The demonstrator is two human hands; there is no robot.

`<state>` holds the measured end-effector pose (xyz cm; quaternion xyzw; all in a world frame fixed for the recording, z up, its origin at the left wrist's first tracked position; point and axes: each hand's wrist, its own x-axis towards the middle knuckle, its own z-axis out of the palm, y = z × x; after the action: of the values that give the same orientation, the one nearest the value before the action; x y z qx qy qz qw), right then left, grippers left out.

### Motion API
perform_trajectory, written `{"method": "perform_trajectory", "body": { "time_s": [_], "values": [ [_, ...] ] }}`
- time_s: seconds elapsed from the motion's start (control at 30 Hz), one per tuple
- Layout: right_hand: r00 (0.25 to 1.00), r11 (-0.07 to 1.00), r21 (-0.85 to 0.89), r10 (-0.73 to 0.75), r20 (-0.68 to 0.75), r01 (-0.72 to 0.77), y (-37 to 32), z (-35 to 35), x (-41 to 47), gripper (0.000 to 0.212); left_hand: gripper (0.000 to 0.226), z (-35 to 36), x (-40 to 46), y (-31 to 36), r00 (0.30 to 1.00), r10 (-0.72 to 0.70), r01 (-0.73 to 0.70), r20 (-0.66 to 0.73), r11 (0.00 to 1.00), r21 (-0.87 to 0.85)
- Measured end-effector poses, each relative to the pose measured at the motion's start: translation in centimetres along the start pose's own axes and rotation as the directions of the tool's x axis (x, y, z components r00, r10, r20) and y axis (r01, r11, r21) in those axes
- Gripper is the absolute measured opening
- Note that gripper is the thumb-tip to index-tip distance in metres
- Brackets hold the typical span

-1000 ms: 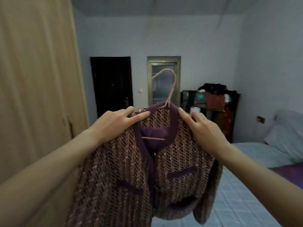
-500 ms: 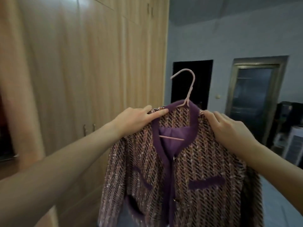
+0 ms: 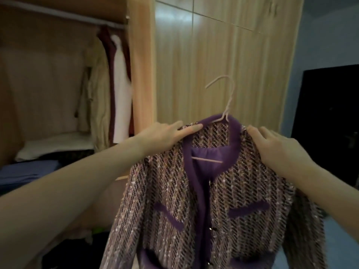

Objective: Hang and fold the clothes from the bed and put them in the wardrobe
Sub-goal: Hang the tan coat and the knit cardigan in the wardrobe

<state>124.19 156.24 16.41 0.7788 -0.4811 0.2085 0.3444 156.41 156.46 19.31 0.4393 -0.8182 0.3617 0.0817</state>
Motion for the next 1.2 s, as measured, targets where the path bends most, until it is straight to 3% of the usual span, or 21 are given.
{"method": "perform_trajectory", "body": {
  "time_s": [0.33, 0.57, 0.77, 1.03, 1.2],
  "values": [
    [0.978, 0.972, 0.108, -0.209, -0.003, 0.208, -13.1, 0.6, 6.4, 0.056, 0.079, -1.1, -14.2, -7.1, 0.981, -0.161, 0.148, 0.104, 0.981, 0.126],
    [0.936, 0.921, 0.174, -0.332, -0.116, 0.348, -24.3, -1.9, 12.2, 0.048, 0.084, -3.3, -24.1, -15.2, 0.947, -0.271, 0.237, 0.169, 0.951, 0.198],
    [0.930, 0.917, 0.202, -0.304, -0.208, 0.345, -33.0, -3.3, 17.1, 0.044, 0.084, -4.6, -30.2, -21.3, 0.923, -0.351, 0.291, 0.158, 0.904, 0.313],
    [0.918, 0.910, 0.187, -0.329, -0.220, 0.371, -42.1, -2.3, 21.9, 0.047, 0.086, -2.6, -35.7, -27.4, 0.883, -0.417, 0.310, 0.217, 0.863, 0.399],
    [0.892, 0.915, 0.085, -0.358, -0.276, 0.394, -45.3, -0.3, 26.1, 0.053, 0.080, -0.7, -36.7, -31.7, 0.880, -0.422, 0.299, 0.216, 0.847, 0.439]
  ]
}}
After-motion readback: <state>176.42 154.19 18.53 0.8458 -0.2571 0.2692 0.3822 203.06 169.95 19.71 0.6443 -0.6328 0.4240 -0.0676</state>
